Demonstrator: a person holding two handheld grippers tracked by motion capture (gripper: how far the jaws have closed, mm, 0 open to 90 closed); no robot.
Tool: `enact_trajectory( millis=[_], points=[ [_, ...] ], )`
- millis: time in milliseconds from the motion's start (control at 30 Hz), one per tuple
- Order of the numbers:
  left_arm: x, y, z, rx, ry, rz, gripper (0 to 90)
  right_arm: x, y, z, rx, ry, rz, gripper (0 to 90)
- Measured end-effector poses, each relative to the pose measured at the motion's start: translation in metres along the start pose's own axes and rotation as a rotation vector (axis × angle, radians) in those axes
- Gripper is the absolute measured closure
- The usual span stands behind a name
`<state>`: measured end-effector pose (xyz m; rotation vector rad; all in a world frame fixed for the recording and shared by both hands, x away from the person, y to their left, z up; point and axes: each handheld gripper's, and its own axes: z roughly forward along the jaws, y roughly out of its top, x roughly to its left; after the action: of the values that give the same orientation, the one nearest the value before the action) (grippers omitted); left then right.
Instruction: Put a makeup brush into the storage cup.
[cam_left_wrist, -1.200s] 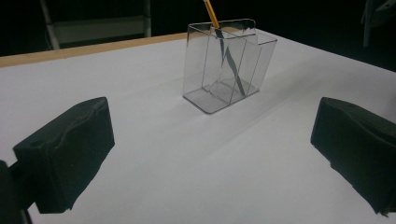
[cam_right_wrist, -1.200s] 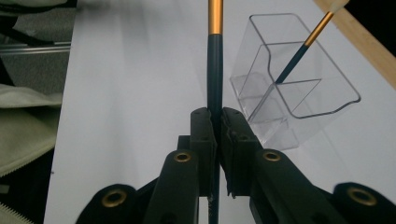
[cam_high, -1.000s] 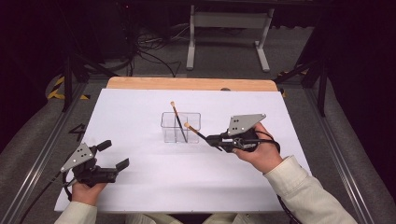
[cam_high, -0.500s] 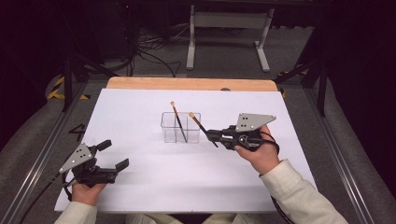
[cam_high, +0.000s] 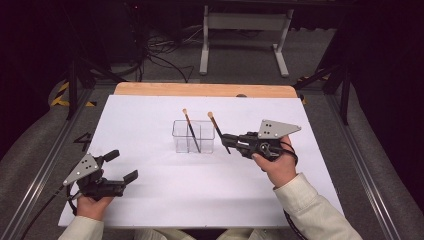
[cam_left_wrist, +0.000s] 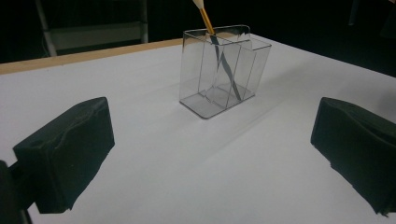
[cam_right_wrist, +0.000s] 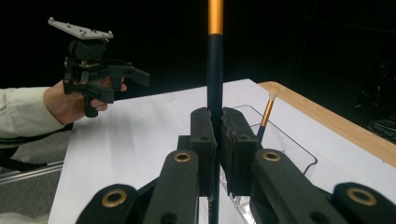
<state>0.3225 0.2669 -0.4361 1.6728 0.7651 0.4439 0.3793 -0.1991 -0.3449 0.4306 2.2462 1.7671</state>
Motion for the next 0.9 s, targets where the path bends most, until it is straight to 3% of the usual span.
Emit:
enact_trajectory(
  millis=[267,667,900],
  points=[
    [0.0,0.0,0.0,0.001,0.0,0.001,0.2,-0.003,-0.003,-0.002,-0.068,-0.019,0.028,83.7],
    [0.0,0.0,0.001,0.004,-0.002,-0.003,0.2,-0.01,-0.003,0.0,-0.098,-0.054,0.031,83.7],
    [0.0,0.0,0.001,0.005,0.0,0.002,0.2,-0.014,0.003,0.012,-0.094,-0.071,0.028,83.7]
  ],
)
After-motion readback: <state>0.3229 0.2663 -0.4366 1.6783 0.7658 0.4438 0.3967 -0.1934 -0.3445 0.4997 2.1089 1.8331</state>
